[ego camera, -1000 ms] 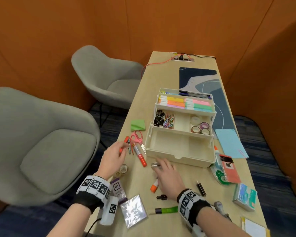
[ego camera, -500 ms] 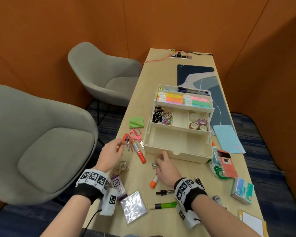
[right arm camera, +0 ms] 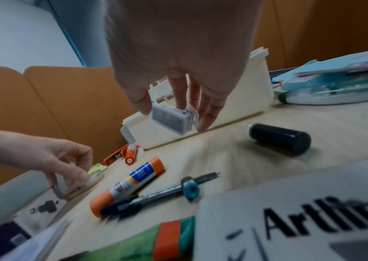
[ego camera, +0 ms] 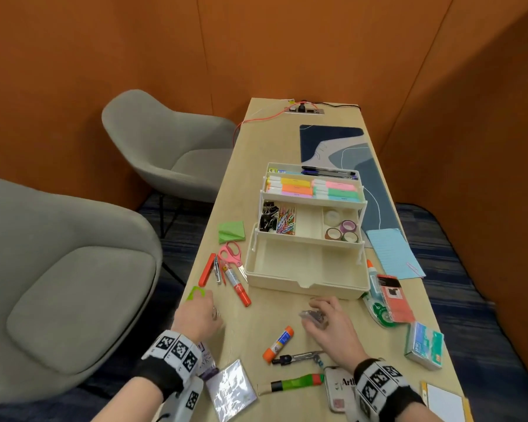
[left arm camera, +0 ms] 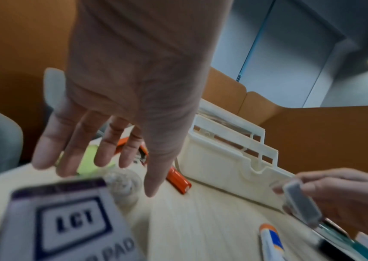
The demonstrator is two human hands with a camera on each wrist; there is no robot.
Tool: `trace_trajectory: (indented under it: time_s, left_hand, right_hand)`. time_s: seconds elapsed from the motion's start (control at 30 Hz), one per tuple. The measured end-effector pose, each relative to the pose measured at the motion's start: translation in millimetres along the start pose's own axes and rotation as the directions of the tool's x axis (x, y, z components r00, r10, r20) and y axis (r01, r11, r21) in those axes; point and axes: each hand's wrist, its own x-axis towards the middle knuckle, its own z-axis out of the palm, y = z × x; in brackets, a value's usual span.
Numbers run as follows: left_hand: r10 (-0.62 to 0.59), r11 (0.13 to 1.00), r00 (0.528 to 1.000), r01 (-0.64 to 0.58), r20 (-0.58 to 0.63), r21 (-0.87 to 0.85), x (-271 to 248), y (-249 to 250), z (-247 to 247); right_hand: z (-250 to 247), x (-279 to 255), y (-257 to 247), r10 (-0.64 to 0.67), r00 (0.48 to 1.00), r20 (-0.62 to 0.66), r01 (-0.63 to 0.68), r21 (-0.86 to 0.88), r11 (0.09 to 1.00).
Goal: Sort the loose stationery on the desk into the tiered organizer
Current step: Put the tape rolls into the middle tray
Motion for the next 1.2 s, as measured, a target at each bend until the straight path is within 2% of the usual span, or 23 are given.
trace_trajectory:
  time_s: [0.1,0.2,0.33,0.47,0.57,0.8,0.9,1.0,1.2]
  left_hand:
    - [-0.011,0.999,0.999,0.013,-0.05,0.05,4,6,6]
    - [-0.02,0.996,0.999,0.023,-0.044,0.083,6,10,9]
    - [0.018,0.989,0.998,-0.009,-0.06,0.145,9,10,12]
    - [0.049,0.985,0.996,-0.036,-0.072,0.167,8,13,12]
    - [0.074,0.99,0.992,-0.06,-0.105,0.131,7,14,11]
    - [0.103,0.993,0.985,-0.094,-0.135,0.068,5,21,3]
    - [0.107,0.994,0.979,-0.099,-0.172,0.053,3,24,-2]
    - [0.108,0.994,0.971,-0.097,-0.213,0.059,0,27,-7]
    - [0.122,0.992,0.956,-0.121,-0.267,0.019,-1,25,-12]
  right_hand:
    - [-12,6,-14,-0.051,0.996,-0.07,0.053,0.022,0.998]
    - [-34,38,-37,-0.09,0.98,-0.175,0.101,0.055,0.993]
    - [-64,106,-55,-0.127,0.946,-0.297,0.091,-0.131,0.987]
    - [-76,154,-59,-0.14,0.968,-0.21,0.026,-0.469,0.883]
    - [-71,172,-58,-0.141,0.977,-0.16,0.014,-0.612,0.791]
    - [-59,165,-43,-0.218,0.942,-0.255,0.037,-0.567,0.823]
    - [-54,153,-34,-0.263,0.948,-0.18,0.097,-0.623,0.776]
    - [-54,154,-34,-0.221,0.97,-0.098,0.111,-0.633,0.767]
    - [-60,169,-41,-0.124,0.991,-0.06,0.06,-0.621,0.781]
